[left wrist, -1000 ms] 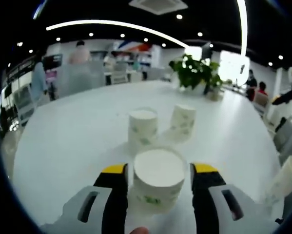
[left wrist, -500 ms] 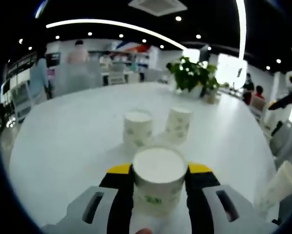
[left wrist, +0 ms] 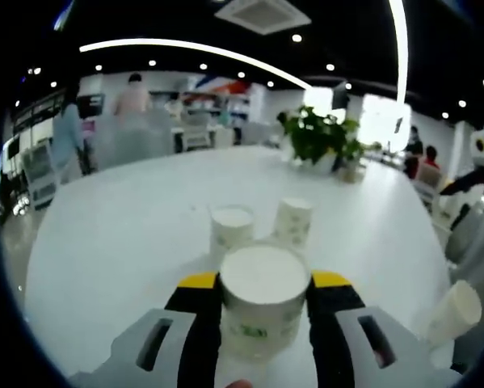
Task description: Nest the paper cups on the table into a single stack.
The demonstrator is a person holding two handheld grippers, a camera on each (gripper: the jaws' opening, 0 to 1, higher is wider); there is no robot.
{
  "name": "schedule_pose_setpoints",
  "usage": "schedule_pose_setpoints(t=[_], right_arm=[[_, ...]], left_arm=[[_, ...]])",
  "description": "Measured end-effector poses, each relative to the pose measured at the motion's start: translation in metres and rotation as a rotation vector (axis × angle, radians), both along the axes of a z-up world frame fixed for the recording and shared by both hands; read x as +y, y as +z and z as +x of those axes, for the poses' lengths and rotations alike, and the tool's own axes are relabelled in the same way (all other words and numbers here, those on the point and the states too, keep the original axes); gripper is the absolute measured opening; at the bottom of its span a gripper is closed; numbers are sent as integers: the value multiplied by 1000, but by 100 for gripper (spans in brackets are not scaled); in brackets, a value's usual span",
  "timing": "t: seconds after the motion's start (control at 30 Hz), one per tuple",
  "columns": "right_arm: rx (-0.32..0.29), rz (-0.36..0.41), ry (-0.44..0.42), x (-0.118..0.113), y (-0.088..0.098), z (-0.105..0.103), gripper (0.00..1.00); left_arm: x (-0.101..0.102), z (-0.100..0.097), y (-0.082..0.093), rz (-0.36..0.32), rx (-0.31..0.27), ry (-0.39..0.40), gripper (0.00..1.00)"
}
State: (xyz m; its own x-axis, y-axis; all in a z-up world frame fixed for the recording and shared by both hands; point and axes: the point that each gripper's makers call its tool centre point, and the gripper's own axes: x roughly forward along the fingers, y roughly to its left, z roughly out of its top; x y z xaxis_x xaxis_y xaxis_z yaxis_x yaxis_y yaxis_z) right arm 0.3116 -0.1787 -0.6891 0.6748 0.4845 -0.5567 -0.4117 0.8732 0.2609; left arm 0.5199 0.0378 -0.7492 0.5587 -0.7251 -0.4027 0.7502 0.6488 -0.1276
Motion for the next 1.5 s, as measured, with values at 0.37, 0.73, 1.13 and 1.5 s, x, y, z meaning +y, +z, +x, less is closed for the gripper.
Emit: schedule_pose_setpoints(t=[0.37,0.73,1.13,1.5], right_arm=[[-32,52,8,19,6,-12,90],[-34,105,0,39,4,-25,88],[-54,169,1,59,7,-27,86],[-63,206,5,66,10,-28,84]], left_arm=[[-5,-32,28,25,-4,-77,40],[-6,-55,66,-18,-1,-103,40],[-14,-79,90,-38,-17,-121,40],[-20,-96,115,-51,-49,-138,39]])
